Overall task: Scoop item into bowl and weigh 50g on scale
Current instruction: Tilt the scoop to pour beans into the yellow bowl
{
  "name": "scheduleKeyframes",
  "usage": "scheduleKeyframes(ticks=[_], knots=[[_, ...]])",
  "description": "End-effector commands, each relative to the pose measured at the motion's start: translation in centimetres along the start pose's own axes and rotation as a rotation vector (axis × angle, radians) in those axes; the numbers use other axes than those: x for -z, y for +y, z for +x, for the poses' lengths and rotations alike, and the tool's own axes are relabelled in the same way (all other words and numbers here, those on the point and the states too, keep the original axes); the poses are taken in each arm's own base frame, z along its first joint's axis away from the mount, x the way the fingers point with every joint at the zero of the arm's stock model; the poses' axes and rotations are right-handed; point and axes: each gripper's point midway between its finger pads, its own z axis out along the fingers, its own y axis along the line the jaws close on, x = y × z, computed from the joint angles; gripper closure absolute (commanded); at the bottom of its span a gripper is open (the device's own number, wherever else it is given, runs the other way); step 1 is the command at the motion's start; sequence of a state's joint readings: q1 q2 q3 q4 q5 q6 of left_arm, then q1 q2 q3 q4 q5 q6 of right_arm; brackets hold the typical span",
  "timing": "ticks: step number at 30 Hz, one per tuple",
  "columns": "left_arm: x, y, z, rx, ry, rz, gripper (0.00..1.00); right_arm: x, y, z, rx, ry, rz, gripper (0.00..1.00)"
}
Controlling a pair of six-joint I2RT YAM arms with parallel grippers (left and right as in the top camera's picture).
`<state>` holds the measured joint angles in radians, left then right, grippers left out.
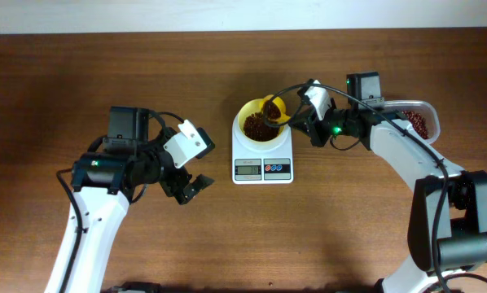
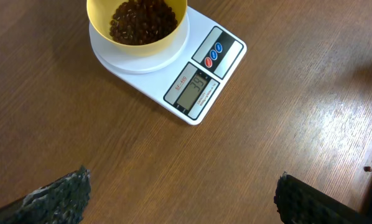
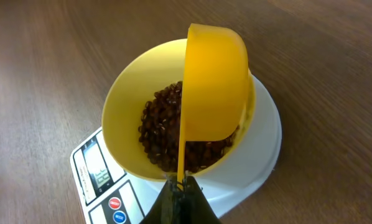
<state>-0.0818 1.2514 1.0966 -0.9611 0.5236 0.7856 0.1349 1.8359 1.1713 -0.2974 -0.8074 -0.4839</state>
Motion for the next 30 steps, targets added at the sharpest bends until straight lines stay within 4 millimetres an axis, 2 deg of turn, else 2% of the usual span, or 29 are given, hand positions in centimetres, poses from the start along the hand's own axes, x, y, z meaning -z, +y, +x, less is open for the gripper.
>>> scheduleKeyframes(ticks=[1, 10, 16, 18, 20, 23, 25, 27, 30], knots=[[0.0, 0.0, 0.2, -0.007, 0.0, 0.001, 0.01, -0.2, 0.7, -0.7, 0.027, -0.019, -0.031, 0.96], [0.0, 0.0, 0.2, -0.007, 0.0, 0.001, 0.01, 0.0, 1.4, -1.3, 0.032, -0.034, -0.05, 0.96], [0.0, 0.0, 0.2, -0.006, 0.0, 0.001, 0.01, -0.3, 0.2, -1.6, 0.066, -0.001, 0.041, 0.96], [0.0, 0.0, 0.2, -0.007, 0.001, 0.001, 0.01, 0.1, 1.1, -3.0, 0.101, -0.022, 0.042, 0.96], [0.0, 0.0, 0.2, -0.007, 0.0, 0.001, 0.01, -0.1, 0.4, -2.4, 0.1, 0.021, 0.101, 0.96], [0.0, 0.0, 0.2, -0.006, 0.0, 0.001, 0.01, 0.4, 1.1, -3.5, 0.111, -0.004, 0.093, 0.96], [0.0, 0.0, 0.2, -0.006, 0.0, 0.001, 0.01, 0.4, 1.0, -3.2, 0.105, 0.009, 0.103, 0.96], [0.0, 0.0, 0.2, -0.007, 0.0, 0.001, 0.01, 1.0, 1.3, -4.2, 0.123, -0.012, 0.105, 0.96], [0.0, 0.0, 0.2, -0.007, 0.0, 0.001, 0.01, 0.9, 1.7, -3.4, 0.098, 0.016, 0.092, 0.96]])
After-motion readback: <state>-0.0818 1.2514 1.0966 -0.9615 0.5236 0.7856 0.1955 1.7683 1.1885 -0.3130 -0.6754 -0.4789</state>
